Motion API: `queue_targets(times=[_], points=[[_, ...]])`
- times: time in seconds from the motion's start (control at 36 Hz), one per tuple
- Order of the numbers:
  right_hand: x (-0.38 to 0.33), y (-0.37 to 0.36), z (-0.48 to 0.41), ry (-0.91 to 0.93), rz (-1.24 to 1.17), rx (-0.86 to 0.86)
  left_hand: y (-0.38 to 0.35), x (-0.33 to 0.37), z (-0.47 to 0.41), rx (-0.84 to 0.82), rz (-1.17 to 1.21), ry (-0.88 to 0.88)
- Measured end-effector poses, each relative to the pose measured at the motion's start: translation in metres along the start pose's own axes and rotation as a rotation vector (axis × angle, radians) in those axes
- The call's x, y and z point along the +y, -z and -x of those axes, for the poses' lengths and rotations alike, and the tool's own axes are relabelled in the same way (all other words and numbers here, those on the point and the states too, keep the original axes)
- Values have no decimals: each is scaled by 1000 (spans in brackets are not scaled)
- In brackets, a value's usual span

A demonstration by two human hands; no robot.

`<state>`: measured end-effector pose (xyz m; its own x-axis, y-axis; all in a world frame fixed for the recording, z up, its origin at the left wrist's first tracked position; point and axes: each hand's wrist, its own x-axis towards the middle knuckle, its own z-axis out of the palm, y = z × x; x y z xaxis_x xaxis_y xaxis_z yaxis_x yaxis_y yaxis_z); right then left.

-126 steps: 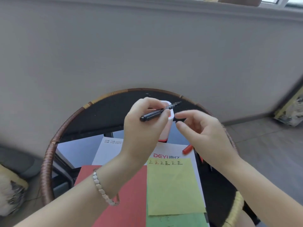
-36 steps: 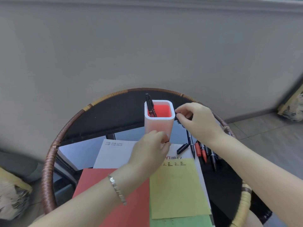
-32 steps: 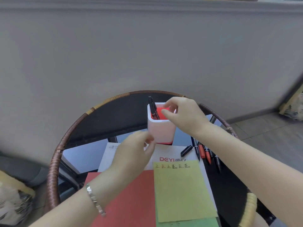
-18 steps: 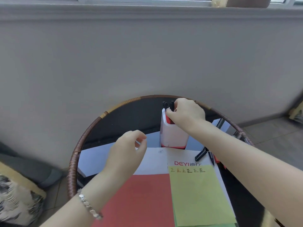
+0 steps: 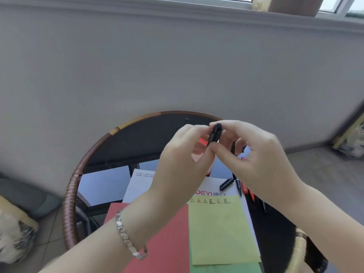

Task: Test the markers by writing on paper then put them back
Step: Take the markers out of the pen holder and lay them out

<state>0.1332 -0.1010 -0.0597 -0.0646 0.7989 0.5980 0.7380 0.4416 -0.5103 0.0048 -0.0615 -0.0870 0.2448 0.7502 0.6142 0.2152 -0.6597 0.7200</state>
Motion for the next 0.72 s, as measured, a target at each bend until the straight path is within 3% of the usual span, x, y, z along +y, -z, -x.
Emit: queue_targets(times=[0.11,0.25,0.36,0.42,0.5,0.72], points=[[8,3,14,-268,-152,2,1,-1,6,73,136,49],[26,-9,27,-777,-539,-267,-4,-4,15,68,370,199],[35,-19,31,-1016,-892,-119,-12,-13,24,-33,345,321],[40,-20,32,-1053,-1009,-20,-14,-20,27,-99,305,432],[47,-24,38,-996,-908,2,-17,-30,29,-243,231,528],[44,-41,51,-832,-766,48,-22,-41,38,-523,-343,247]])
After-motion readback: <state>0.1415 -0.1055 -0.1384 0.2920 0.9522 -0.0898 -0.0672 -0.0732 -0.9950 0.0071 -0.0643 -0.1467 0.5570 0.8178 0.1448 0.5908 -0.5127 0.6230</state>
